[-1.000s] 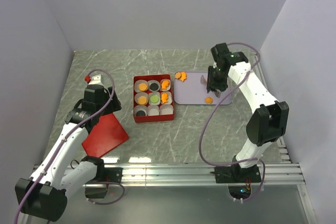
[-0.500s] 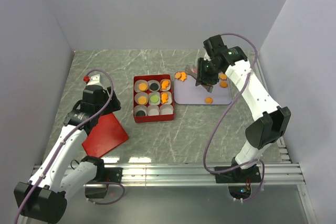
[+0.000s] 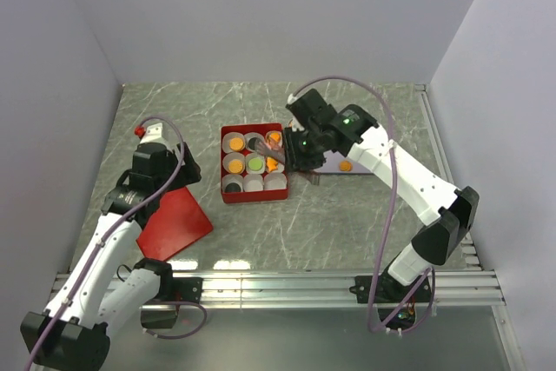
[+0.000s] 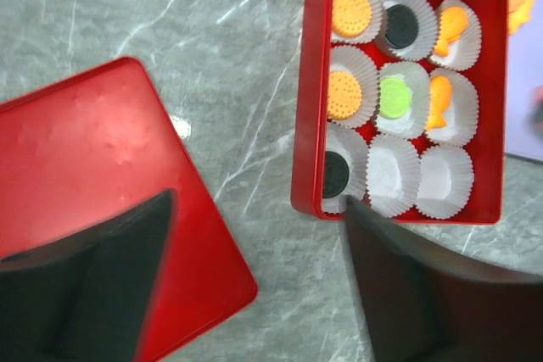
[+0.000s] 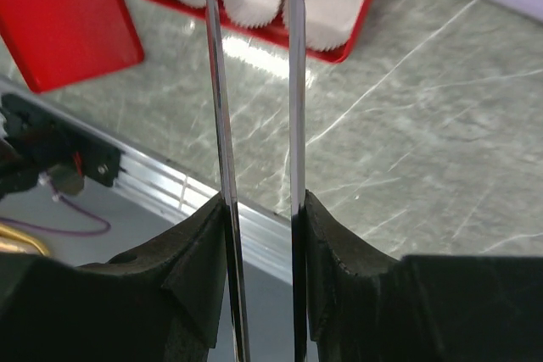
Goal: Pack the cookies
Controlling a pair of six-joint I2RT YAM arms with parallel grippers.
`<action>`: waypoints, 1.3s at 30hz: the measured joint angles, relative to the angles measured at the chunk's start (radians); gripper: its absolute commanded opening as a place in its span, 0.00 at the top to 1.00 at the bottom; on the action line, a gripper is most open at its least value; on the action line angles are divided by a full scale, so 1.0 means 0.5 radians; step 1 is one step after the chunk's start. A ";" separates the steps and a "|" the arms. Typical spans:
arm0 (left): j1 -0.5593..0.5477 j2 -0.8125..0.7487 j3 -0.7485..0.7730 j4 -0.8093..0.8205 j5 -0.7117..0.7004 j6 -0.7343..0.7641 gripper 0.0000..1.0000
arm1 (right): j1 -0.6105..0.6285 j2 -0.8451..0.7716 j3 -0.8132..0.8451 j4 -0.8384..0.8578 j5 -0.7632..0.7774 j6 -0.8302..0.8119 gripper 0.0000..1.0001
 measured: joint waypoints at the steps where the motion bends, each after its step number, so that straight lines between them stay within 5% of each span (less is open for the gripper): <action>1: 0.000 -0.025 -0.002 0.002 0.003 0.011 0.01 | 0.031 0.000 -0.029 0.011 -0.002 0.010 0.60; 22: -0.010 -0.152 -0.027 0.010 0.020 0.010 0.01 | 0.309 0.080 -0.268 0.192 0.040 0.153 0.59; 39: -0.013 -0.153 -0.030 0.010 0.020 0.011 0.01 | 0.309 0.188 -0.352 0.280 0.076 0.179 0.44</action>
